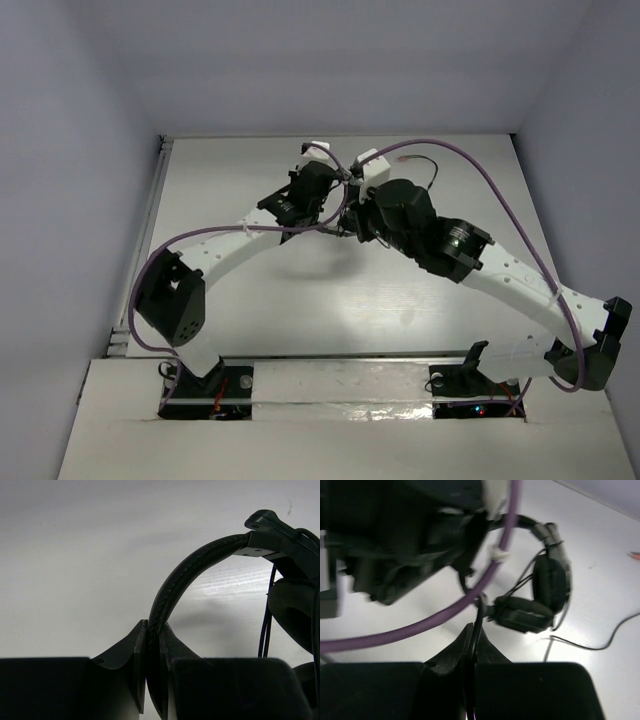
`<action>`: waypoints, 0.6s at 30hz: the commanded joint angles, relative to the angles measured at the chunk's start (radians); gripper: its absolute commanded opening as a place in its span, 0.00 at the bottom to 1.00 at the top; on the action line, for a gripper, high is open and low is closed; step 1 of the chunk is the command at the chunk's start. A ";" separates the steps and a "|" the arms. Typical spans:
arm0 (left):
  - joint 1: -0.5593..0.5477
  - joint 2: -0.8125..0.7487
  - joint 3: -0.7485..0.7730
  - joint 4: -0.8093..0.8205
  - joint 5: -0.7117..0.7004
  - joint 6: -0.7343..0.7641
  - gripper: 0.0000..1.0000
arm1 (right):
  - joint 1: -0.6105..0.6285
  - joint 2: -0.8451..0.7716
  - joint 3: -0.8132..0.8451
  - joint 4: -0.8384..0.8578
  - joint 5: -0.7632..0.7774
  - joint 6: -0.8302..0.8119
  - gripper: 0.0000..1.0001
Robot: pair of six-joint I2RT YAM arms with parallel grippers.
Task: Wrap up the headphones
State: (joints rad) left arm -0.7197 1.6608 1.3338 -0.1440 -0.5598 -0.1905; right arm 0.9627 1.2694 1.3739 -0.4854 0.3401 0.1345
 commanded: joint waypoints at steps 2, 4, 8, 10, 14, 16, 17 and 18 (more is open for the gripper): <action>-0.009 -0.169 -0.045 -0.012 0.079 -0.044 0.00 | -0.028 -0.011 -0.001 0.050 0.108 -0.036 0.00; -0.009 -0.199 -0.074 -0.019 0.100 -0.050 0.00 | -0.050 -0.027 -0.013 0.080 0.103 -0.038 0.00; -0.009 -0.248 -0.116 -0.055 0.178 -0.078 0.00 | -0.059 -0.039 -0.032 0.129 0.083 -0.041 0.00; -0.009 -0.262 -0.125 -0.051 0.205 -0.078 0.00 | -0.059 -0.048 -0.052 0.178 0.074 -0.047 0.00; -0.009 -0.308 -0.166 -0.031 0.273 -0.055 0.00 | -0.096 -0.015 -0.044 0.215 0.092 -0.062 0.00; -0.009 -0.323 -0.179 -0.039 0.279 -0.050 0.00 | -0.114 0.004 -0.038 0.226 0.112 -0.062 0.00; -0.009 -0.343 -0.191 -0.040 0.293 -0.047 0.00 | -0.140 0.014 -0.039 0.229 0.108 -0.062 0.00; -0.009 -0.352 -0.196 -0.045 0.299 -0.043 0.00 | -0.151 0.016 -0.042 0.232 0.111 -0.061 0.00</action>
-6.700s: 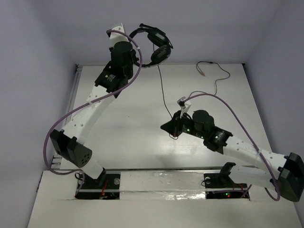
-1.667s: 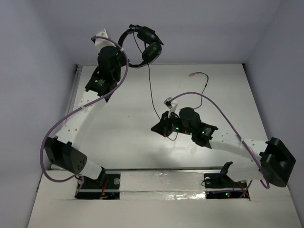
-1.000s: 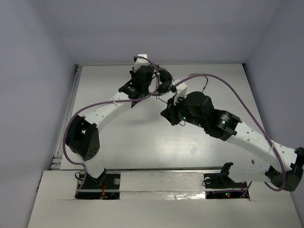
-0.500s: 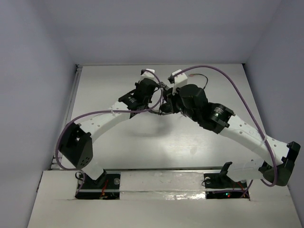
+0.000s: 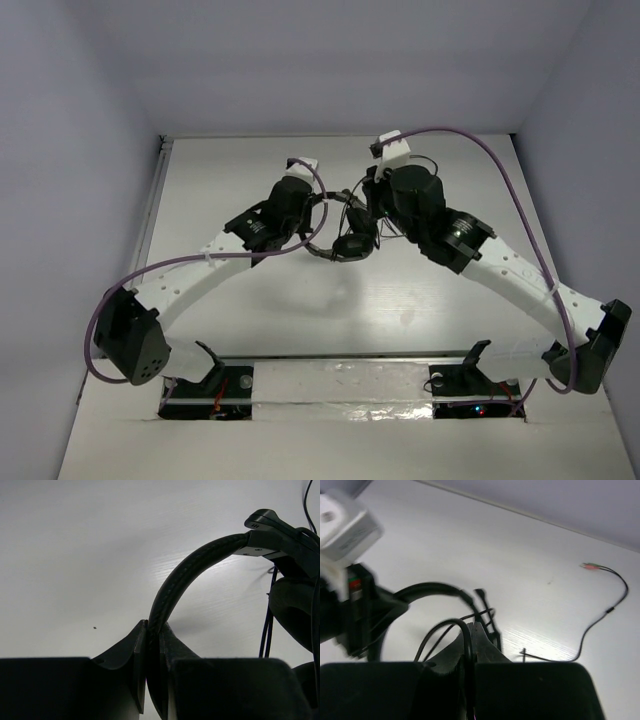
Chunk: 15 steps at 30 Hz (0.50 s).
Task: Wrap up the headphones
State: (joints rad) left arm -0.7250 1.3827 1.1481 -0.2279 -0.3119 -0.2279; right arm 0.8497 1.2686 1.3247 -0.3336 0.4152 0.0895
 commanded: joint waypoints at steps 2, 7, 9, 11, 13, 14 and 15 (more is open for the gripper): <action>-0.004 -0.099 -0.013 0.027 0.065 -0.005 0.00 | -0.066 0.020 -0.013 0.105 0.045 -0.014 0.00; -0.004 -0.140 -0.005 0.012 0.146 0.007 0.00 | -0.136 0.052 -0.027 0.126 0.022 -0.013 0.00; -0.004 -0.158 0.001 0.015 0.198 0.012 0.00 | -0.147 0.070 -0.031 0.137 0.001 -0.008 0.00; -0.004 -0.168 0.021 0.012 0.255 0.016 0.00 | -0.156 0.086 -0.038 0.156 -0.012 -0.004 0.00; -0.004 -0.177 0.033 0.013 0.283 0.015 0.00 | -0.156 0.103 -0.045 0.163 -0.015 0.009 0.00; -0.004 -0.186 0.047 0.012 0.296 0.010 0.00 | -0.156 0.101 -0.054 0.171 -0.013 0.013 0.00; -0.004 -0.191 0.055 0.007 0.295 0.006 0.00 | -0.167 0.100 -0.064 0.177 -0.016 0.025 0.00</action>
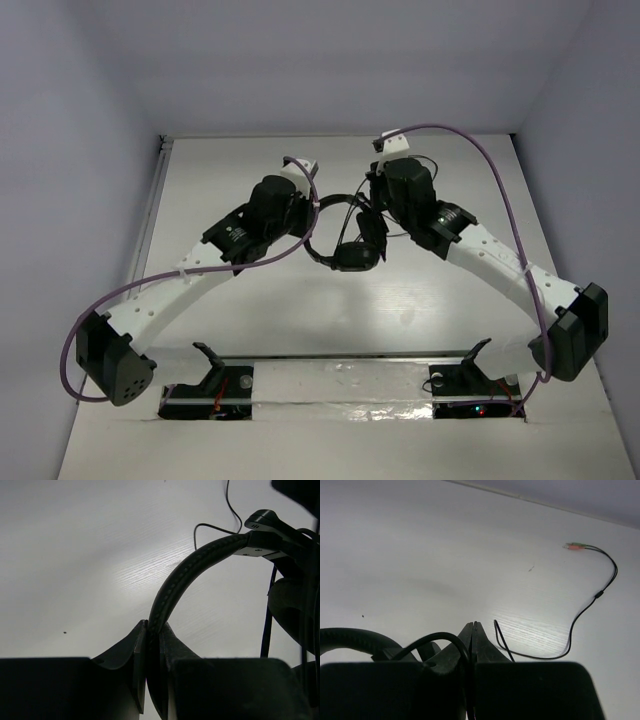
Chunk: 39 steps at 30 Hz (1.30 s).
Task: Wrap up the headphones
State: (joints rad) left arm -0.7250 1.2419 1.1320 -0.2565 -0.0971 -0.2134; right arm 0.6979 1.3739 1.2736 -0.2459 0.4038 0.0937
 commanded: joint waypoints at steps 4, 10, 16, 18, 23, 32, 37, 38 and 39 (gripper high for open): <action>0.027 -0.070 0.118 0.017 0.085 -0.024 0.00 | -0.024 -0.044 -0.084 0.137 -0.048 0.052 0.02; 0.062 -0.085 0.167 0.002 0.155 -0.029 0.00 | -0.087 -0.088 -0.167 0.220 -0.164 0.086 0.11; 0.082 -0.090 0.216 -0.001 0.223 -0.035 0.00 | -0.159 -0.145 -0.278 0.399 -0.495 0.093 0.12; 0.091 -0.088 0.239 -0.009 0.253 -0.035 0.00 | -0.189 -0.147 -0.299 0.424 -0.607 0.107 0.13; 0.122 -0.093 0.262 0.017 0.324 -0.060 0.00 | -0.201 -0.138 -0.333 0.496 -0.711 0.118 0.21; 0.153 -0.079 0.377 0.026 0.413 -0.132 0.00 | -0.212 -0.052 -0.378 0.710 -0.793 0.195 0.28; 0.153 -0.064 0.454 0.017 0.425 -0.158 0.00 | -0.212 0.043 -0.376 0.844 -0.820 0.245 0.32; 0.153 -0.055 0.466 0.017 0.431 -0.164 0.00 | -0.212 0.056 -0.372 0.855 -0.815 0.248 0.32; 0.153 -0.050 0.497 0.005 0.433 -0.165 0.00 | -0.212 0.072 -0.364 0.859 -0.810 0.247 0.33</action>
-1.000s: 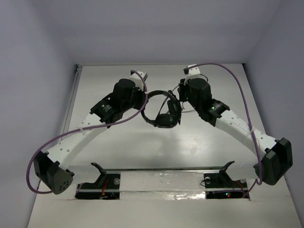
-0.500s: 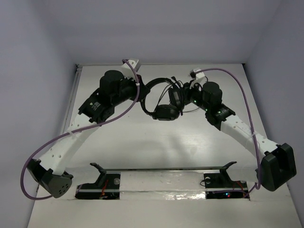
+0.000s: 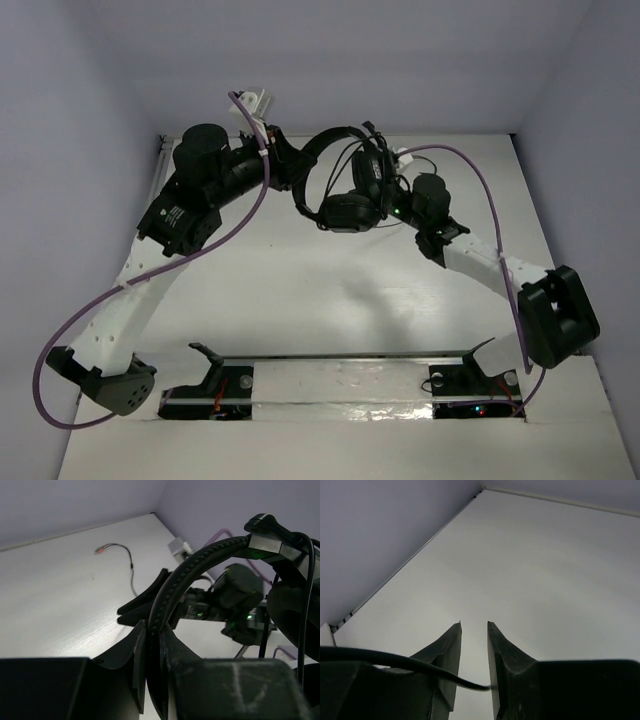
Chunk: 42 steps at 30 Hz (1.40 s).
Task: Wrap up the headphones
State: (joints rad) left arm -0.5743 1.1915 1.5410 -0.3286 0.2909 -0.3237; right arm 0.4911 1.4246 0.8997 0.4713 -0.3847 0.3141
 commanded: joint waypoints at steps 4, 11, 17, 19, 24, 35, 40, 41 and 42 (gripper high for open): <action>0.002 0.022 0.157 0.063 0.056 -0.074 0.00 | -0.005 0.095 0.057 0.162 -0.017 0.017 0.34; 0.020 0.046 0.248 0.053 0.051 -0.104 0.00 | -0.005 0.224 0.090 0.228 -0.114 0.055 0.34; 0.031 0.071 0.303 0.045 0.050 -0.118 0.00 | -0.005 0.310 0.071 0.296 -0.163 0.100 0.34; 0.043 0.074 0.315 0.043 0.045 -0.117 0.00 | -0.005 0.332 0.067 0.299 -0.175 0.109 0.33; 0.065 0.079 0.320 0.059 0.008 -0.130 0.00 | 0.018 0.336 0.041 0.305 -0.166 0.117 0.17; 0.114 0.128 0.265 0.164 -0.418 -0.103 0.00 | 0.219 0.154 -0.114 0.086 0.073 0.140 0.00; 0.157 0.157 0.202 0.223 -0.536 -0.114 0.00 | 0.319 0.038 -0.130 -0.078 0.191 0.146 0.00; 0.171 0.167 0.179 0.238 -0.583 -0.104 0.00 | 0.349 0.022 -0.121 -0.142 0.217 0.138 0.00; 0.171 0.175 0.170 0.240 -0.591 -0.104 0.00 | 0.368 0.005 -0.120 -0.172 0.237 0.138 0.00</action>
State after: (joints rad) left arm -0.4156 1.3613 1.7309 -0.2359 -0.1658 -0.4149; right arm 0.8139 1.4853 0.7753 0.4343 -0.2581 0.4530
